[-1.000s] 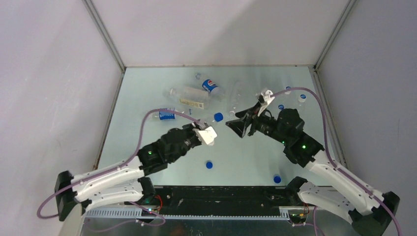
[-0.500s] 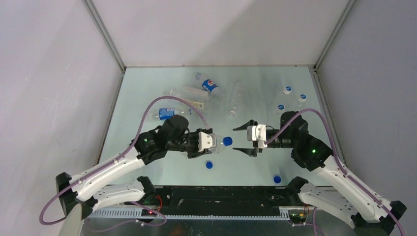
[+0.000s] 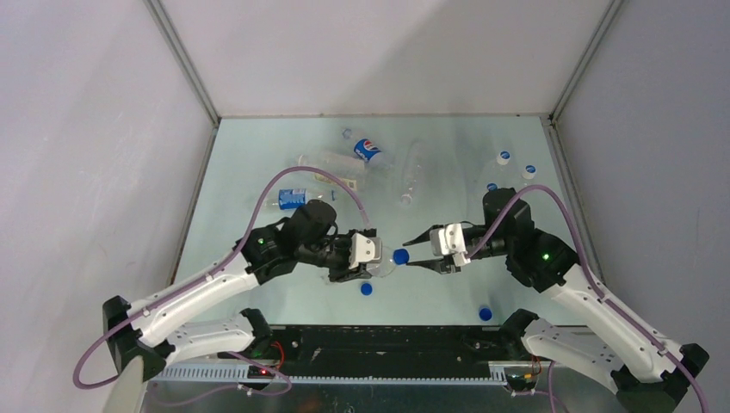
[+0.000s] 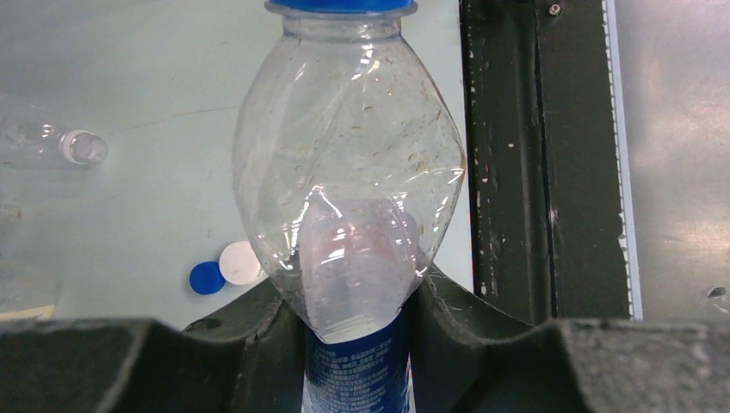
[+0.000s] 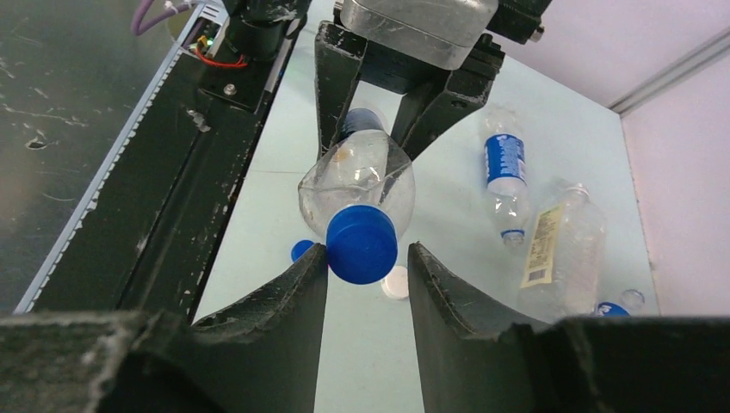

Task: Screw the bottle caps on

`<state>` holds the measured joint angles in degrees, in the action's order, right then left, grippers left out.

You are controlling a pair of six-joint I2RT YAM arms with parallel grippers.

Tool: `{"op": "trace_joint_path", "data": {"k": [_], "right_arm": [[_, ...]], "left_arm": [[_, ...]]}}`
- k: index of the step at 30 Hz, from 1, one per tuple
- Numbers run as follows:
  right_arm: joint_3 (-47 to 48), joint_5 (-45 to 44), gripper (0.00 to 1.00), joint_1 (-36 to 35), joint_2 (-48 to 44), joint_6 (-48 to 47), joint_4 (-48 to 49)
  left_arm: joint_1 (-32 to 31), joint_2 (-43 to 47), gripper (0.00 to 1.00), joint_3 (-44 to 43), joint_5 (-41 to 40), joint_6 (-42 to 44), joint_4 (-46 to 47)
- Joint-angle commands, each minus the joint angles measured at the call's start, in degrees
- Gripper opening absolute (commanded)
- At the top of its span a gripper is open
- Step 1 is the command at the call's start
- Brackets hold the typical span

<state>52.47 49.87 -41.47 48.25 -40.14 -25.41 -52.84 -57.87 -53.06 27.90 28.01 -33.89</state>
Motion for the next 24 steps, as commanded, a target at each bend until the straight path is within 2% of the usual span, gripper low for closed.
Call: {"op": "trace_joint_path", "data": {"k": [1, 15, 24], "right_arm": [[2.66, 3.31, 0.41, 0.12, 0.86, -0.71, 0.13], [2.99, 4.74, 0.34, -0.85, 3.27, 0.84, -0.78], [2.97, -2.3, 0.37, -5.44, 6.0, 4.32, -0.53]], "left_arm": [[0.37, -0.3, 0.15, -3.05, 2.5, 0.79, 0.29], [0.37, 0.06, 0.15, -3.41, 4.21, -0.41, 2.23], [0.05, 1.32, 0.14, -2.48, 5.1, -3.54, 7.7]]}}
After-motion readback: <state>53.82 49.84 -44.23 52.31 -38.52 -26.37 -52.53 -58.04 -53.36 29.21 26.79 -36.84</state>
